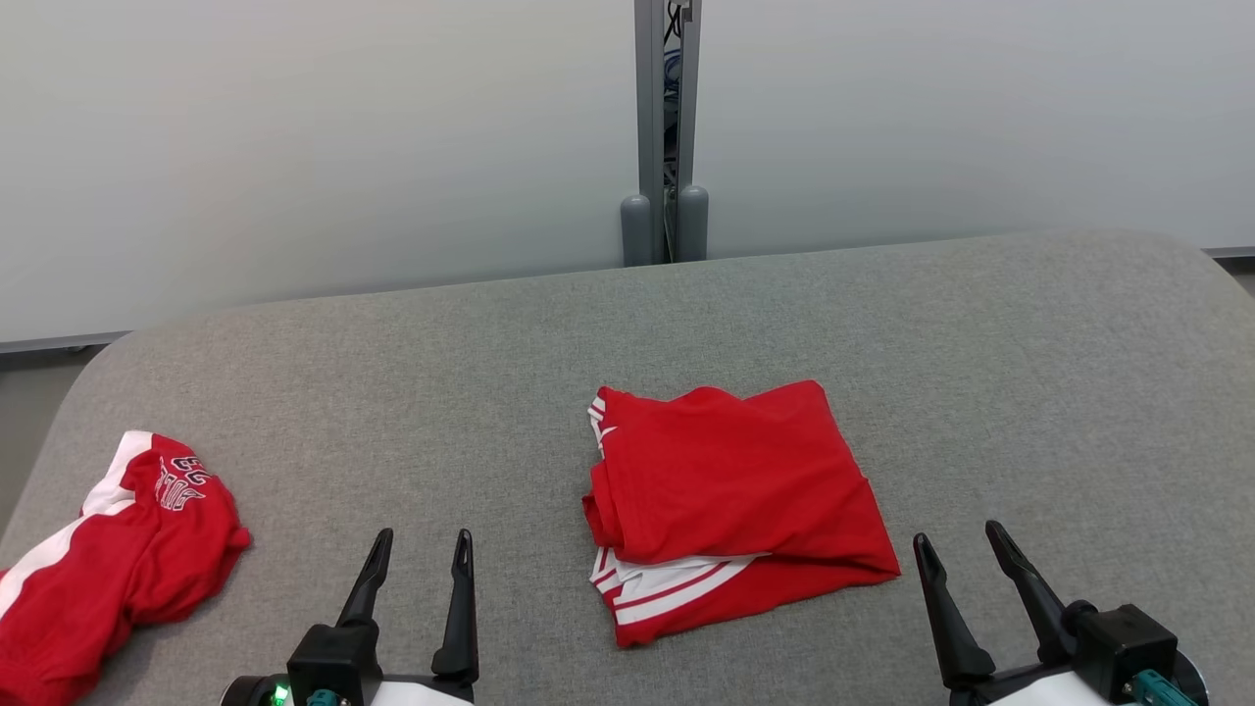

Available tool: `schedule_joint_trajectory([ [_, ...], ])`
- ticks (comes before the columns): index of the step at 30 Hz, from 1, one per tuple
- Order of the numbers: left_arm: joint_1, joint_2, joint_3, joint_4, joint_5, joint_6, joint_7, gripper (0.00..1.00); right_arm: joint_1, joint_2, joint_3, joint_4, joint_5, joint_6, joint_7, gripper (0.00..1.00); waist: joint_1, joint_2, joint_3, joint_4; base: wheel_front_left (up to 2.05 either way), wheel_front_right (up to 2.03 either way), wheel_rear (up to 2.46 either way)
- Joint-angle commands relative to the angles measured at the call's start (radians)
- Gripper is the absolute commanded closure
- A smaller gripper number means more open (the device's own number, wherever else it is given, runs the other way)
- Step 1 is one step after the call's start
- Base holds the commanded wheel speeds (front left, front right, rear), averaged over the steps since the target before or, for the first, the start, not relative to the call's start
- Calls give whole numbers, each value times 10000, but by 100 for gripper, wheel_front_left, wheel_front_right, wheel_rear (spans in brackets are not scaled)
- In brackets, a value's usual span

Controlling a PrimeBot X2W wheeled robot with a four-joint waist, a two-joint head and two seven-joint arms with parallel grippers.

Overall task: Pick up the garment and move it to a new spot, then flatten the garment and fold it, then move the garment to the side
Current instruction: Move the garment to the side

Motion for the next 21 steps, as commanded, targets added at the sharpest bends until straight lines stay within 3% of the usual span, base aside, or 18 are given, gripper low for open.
schedule_joint_trajectory([
  [1, -87, 24, 16, 18, 77, -34, -40, 0, -74, -20, -42, 31, 86, -3, -60, 0, 0, 0, -17, 18, 0, 0, 0],
  [14, -94, 23, -245, -27, 64, -92, -40, 0, -586, 24, -369, 1098, 763, -3, -60, 0, 0, 0, 17, 225, 0, 0, 0],
  [21, -230, 28, -455, 130, 141, -148, -40, 0, -1909, 20, -311, 3130, 1728, -3, -59, 0, 0, 0, 376, 551, 0, 0, 0],
])
